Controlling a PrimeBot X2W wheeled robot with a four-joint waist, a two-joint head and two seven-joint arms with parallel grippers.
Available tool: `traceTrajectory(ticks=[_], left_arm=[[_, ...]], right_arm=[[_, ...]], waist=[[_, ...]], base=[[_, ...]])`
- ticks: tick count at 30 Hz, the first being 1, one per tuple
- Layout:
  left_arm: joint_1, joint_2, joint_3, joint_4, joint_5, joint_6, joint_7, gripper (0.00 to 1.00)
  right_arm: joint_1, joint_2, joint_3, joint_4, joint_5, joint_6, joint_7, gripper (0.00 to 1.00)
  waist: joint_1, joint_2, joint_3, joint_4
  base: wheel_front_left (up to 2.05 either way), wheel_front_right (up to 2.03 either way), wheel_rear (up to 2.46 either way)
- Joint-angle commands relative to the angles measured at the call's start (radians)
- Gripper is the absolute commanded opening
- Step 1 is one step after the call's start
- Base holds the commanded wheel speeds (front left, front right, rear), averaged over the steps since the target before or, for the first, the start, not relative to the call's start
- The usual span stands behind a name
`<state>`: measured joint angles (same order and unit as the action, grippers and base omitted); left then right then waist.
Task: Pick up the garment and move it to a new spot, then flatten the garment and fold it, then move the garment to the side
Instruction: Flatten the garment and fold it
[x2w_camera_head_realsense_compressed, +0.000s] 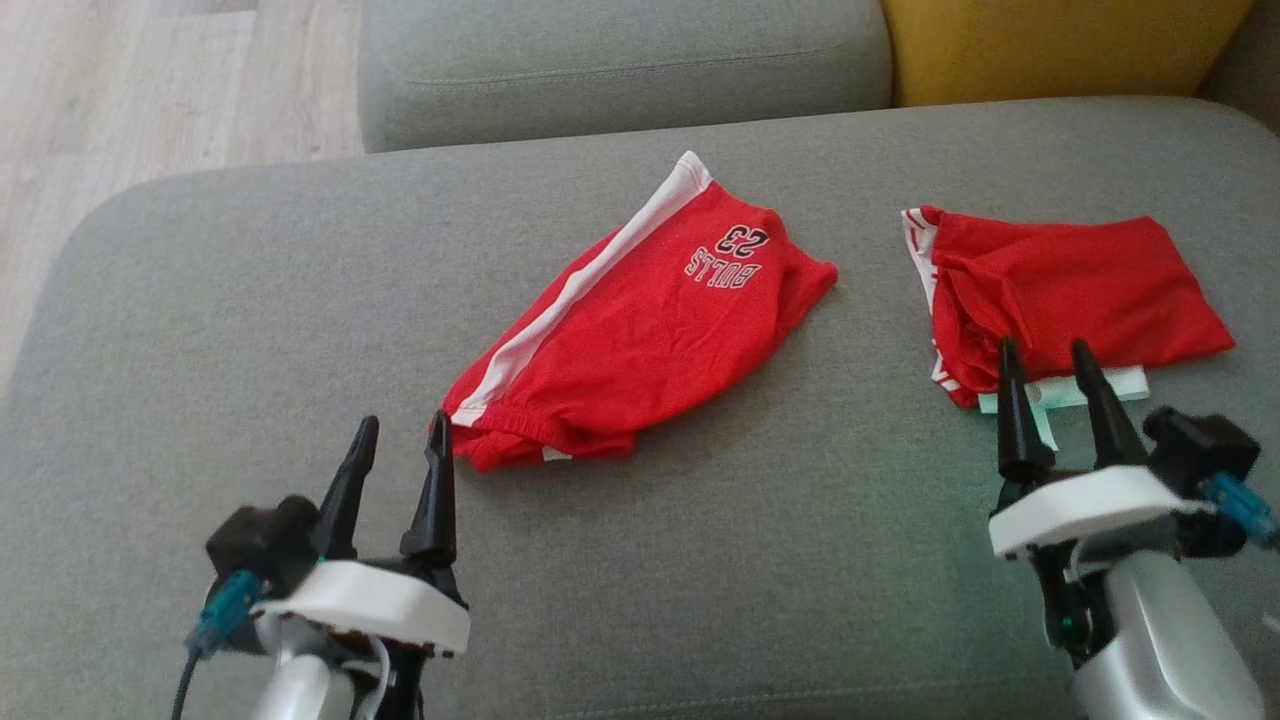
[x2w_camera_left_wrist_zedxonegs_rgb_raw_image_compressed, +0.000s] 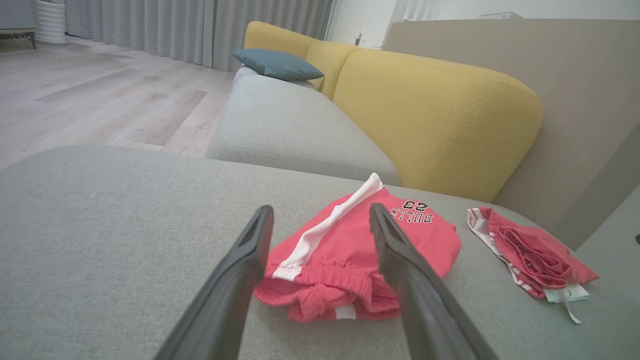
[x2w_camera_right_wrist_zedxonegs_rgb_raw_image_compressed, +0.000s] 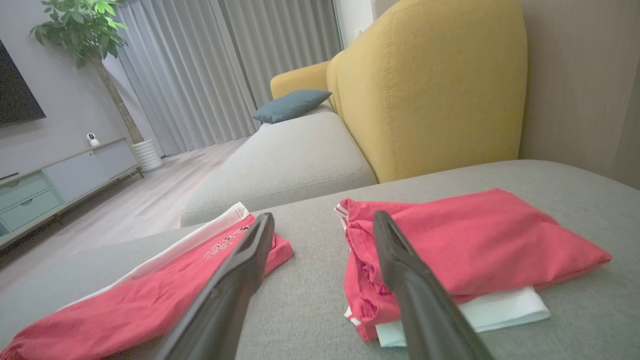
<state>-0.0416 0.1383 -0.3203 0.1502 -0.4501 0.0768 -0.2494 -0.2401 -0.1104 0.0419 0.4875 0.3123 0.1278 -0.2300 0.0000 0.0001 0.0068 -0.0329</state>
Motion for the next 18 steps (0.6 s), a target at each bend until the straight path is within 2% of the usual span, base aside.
traceTrajectory(ticks=[1, 10, 18], left_arm=[[-0.023, -0.009, 0.056, -0.034, 0.019, -0.012, -0.012, 1.0], [0.001, -0.065, 0.133, -0.004, 0.093, -0.088, -0.012, 1.0], [-0.004, -0.083, 0.155, 0.017, 0.121, -0.123, -0.012, 1.0]], right_arm=[[-0.012, 0.009, 0.01, -0.058, -0.021, 0.003, 0.007, 1.0], [0.06, 0.049, -0.038, -0.187, -0.066, 0.003, 0.077, 1.0], [0.075, 0.058, -0.046, -0.243, -0.069, 0.003, 0.125, 1.0]], waist=[[0.0, -0.0001, 0.001, -0.004], [0.0, -0.0001, 0.004, -0.004], [0.0, -0.0001, 0.009, 0.021]], base=[[0.0, 0.0, 0.0], [0.0, 0.0, 0.0], [0.0, 0.0, 0.0]])
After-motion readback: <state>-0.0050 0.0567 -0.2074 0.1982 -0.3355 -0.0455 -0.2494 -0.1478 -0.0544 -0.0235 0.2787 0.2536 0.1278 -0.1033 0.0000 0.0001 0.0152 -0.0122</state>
